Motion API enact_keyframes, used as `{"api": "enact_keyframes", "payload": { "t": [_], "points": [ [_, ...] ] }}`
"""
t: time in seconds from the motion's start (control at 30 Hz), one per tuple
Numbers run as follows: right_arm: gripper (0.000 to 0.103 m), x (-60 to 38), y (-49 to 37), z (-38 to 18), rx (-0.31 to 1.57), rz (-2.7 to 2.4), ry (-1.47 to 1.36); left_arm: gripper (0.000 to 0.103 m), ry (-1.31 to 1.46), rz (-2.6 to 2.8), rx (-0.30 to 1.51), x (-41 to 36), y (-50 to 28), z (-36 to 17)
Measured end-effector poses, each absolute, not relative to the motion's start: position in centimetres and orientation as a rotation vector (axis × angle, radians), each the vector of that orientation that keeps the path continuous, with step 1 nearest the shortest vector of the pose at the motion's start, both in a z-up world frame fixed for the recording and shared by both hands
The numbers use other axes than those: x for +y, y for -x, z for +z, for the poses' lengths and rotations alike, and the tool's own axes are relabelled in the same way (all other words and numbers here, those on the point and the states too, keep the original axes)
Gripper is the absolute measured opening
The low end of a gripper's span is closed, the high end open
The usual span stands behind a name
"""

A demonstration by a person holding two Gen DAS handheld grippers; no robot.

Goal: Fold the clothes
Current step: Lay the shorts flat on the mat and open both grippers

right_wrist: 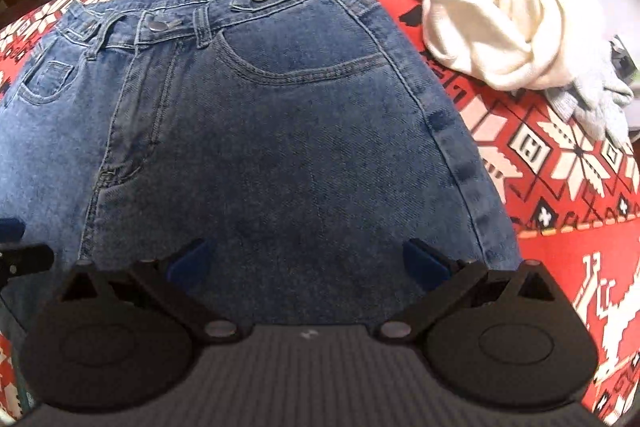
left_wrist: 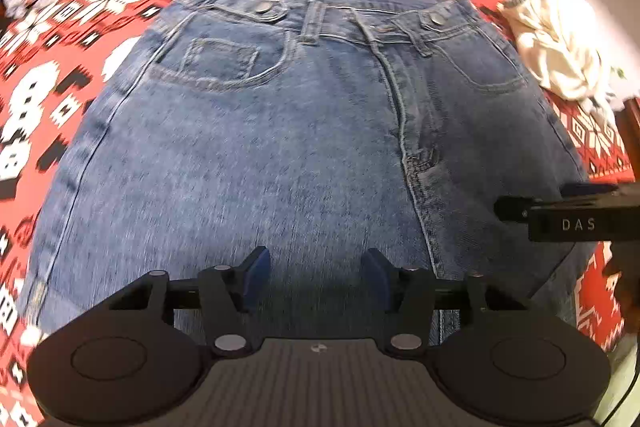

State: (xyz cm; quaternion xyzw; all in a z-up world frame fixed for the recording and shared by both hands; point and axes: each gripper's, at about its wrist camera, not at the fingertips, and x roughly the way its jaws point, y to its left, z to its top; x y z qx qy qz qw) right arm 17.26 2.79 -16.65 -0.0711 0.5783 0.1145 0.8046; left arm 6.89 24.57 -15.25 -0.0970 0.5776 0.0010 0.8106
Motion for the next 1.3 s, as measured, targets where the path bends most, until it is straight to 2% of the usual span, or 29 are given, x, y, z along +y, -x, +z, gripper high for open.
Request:
{"api": "enact_keyframes", "payload": {
  "t": [0.13,0.5,0.57,0.73,0.8,0.87,1.0,1.3],
  "points": [
    [0.097,2.6,-15.5,-15.8,1.242,0.267,0.15,0.041,0.239,0.022,1.252,24.8,-5.4,-15.4],
    [0.065,0.4,-12.3,-14.9,1.242,0.322,0.203,0.041,0.119,-0.035,1.269,22.9,-1.2,-15.4],
    [0.062,0.1,-12.5,-15.1,1.238,0.331,0.235,0.036,0.117,-0.038,1.272,22.8,-0.9,-15.4],
    [0.058,-0.5,-12.0,-14.8,1.258,0.348,0.233,0.033,0.108,-0.04,1.278,22.5,-0.3,-15.2],
    [0.047,-0.7,-11.9,-14.5,1.263,0.343,0.227,0.03,0.111,-0.036,1.288,22.5,-0.1,-15.0],
    [0.04,-0.9,-11.7,-14.0,1.261,0.338,0.219,0.019,0.146,-0.031,1.293,22.7,-0.2,-14.8],
    [0.027,-0.7,-11.6,-13.3,1.254,0.348,0.172,0.015,0.203,-0.048,1.254,22.9,-0.6,-13.9],
    [0.025,2.6,-14.0,-13.3,1.231,0.383,0.127,0.014,0.201,-0.051,1.229,22.5,-4.7,-14.8]
  ]
}}
